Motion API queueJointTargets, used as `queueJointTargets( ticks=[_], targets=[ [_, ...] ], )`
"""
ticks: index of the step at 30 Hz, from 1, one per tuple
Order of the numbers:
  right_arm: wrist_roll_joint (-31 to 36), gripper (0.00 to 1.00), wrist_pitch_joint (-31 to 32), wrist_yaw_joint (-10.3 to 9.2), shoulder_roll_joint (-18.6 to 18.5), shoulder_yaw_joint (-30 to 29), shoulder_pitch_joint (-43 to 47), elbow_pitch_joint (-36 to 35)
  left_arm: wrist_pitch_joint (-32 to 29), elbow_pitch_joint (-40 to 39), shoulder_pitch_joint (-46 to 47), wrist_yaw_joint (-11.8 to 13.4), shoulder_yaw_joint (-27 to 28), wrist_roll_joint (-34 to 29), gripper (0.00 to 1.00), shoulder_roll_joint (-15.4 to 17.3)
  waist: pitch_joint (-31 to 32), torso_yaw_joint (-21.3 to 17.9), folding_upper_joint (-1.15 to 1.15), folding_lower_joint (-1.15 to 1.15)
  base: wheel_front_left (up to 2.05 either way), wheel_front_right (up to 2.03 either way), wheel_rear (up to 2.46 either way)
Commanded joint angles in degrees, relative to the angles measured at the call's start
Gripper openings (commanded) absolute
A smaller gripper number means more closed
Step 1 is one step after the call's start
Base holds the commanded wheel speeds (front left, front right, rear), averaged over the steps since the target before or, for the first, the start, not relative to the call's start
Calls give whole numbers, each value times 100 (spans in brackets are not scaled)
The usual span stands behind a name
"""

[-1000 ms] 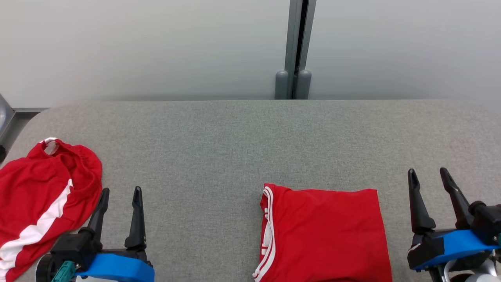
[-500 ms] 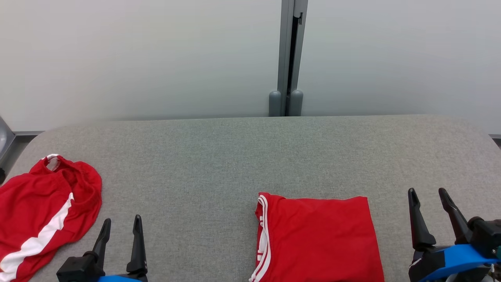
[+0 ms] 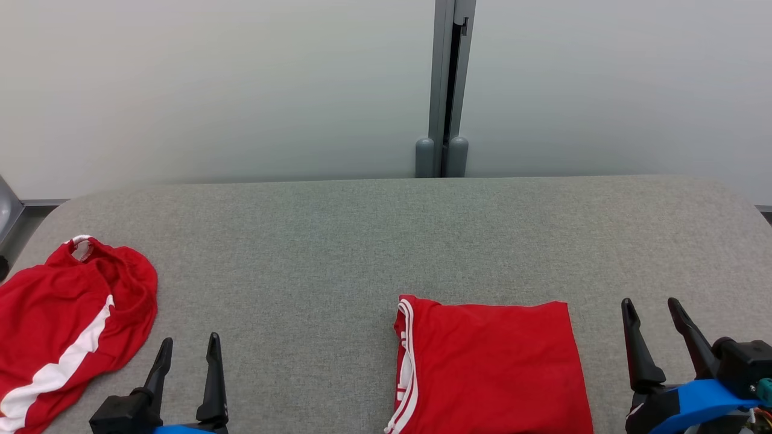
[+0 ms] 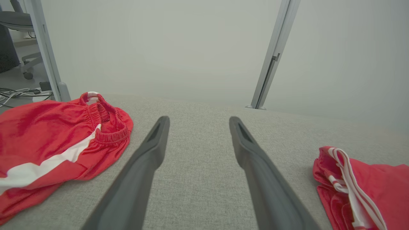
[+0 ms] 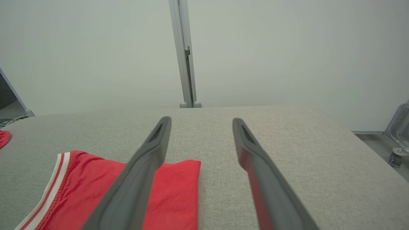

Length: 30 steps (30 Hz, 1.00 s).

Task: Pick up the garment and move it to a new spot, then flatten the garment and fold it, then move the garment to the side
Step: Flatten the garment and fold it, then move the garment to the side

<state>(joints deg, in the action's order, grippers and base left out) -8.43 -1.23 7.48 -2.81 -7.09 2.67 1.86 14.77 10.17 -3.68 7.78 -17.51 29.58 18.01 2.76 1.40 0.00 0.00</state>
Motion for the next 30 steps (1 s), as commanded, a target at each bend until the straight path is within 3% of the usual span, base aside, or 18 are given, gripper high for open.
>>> queueJointTargets(
  ticks=[1,6,12,16,30],
  targets=[
    [-3,100,31,3,-17,8,40,15,-10,-40,-17,39,-16,-50,100,33,-2,-1,0,0,0,0,0],
    [60,100,229,3,-16,104,-119,-25,-34,-87,9,41,-34,-36,100,50,-26,14,0,0,0,0,0],
    [-355,100,1333,3,-16,112,-291,130,-14,-205,78,33,-65,-84,100,75,-108,111,0,0,0,0,0],
    [-256,100,1868,3,-19,37,-370,413,-18,-268,143,0,-97,-105,100,93,-188,238,0,0,0,0,0],
    [-267,100,1312,2,-19,-77,-759,2111,-61,-466,262,4,-128,-137,100,215,-578,501,0,0,0,0,0]
  ],
)
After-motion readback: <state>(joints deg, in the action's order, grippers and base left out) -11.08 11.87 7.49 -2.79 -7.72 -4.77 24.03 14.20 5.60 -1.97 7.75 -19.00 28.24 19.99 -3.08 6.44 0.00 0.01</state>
